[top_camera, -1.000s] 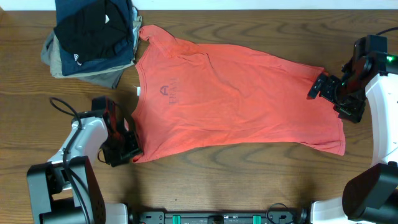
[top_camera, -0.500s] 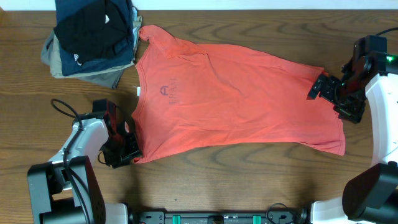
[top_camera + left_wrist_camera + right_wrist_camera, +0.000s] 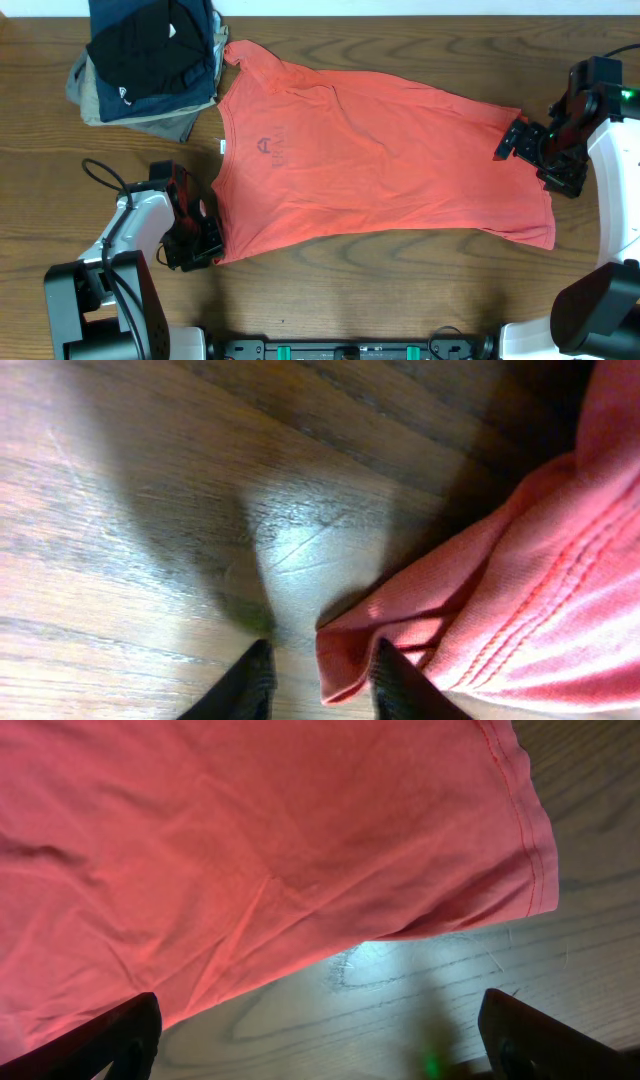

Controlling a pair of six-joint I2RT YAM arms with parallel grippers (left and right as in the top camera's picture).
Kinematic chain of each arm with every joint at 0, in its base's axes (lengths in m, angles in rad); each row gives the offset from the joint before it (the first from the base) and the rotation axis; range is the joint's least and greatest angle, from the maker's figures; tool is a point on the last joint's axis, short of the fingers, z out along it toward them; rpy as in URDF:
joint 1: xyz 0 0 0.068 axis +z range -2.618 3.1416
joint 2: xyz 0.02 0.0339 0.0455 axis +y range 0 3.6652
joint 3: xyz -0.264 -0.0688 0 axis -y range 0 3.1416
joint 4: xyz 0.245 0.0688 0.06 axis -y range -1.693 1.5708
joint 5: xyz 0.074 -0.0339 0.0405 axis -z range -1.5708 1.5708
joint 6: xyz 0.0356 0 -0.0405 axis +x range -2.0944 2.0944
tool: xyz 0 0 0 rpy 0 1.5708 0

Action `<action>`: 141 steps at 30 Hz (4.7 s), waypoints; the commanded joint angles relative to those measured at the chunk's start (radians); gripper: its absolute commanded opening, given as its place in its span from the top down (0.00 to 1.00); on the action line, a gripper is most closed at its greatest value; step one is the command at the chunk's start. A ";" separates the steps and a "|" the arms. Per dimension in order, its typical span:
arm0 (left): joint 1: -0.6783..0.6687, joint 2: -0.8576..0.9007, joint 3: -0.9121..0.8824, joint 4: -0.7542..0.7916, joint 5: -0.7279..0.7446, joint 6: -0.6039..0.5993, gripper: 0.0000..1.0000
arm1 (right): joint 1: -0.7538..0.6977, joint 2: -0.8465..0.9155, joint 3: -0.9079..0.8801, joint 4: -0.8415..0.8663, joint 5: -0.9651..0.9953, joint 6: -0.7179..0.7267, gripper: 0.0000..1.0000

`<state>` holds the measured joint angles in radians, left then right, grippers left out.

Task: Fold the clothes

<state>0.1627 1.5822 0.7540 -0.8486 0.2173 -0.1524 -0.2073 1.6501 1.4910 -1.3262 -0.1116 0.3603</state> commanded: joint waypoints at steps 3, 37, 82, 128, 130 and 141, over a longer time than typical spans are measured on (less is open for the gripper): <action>0.005 0.006 0.013 -0.005 -0.024 0.008 0.78 | 0.012 -0.018 -0.006 -0.002 0.010 -0.018 0.01; 0.005 -0.423 0.126 -0.261 0.068 -0.029 0.94 | 0.012 -0.018 -0.008 -0.008 0.010 0.004 0.01; 0.005 -0.047 0.166 0.267 -0.073 -0.164 0.94 | -0.093 -0.018 -0.189 0.038 0.198 0.276 0.01; 0.005 -0.047 0.166 0.224 -0.072 -0.164 0.94 | -0.400 -0.018 -0.657 0.523 0.006 0.185 0.77; 0.005 -0.047 0.166 0.224 -0.072 -0.164 0.94 | -0.401 -0.018 -0.656 0.524 0.002 0.185 0.91; 0.005 -0.054 0.167 0.172 -0.068 -0.164 0.94 | -0.401 -0.018 -0.613 0.494 -0.032 0.211 0.99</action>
<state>0.1627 1.5337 0.8974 -0.6559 0.1684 -0.3122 -0.6067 1.6493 0.8455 -0.8177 -0.1215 0.5522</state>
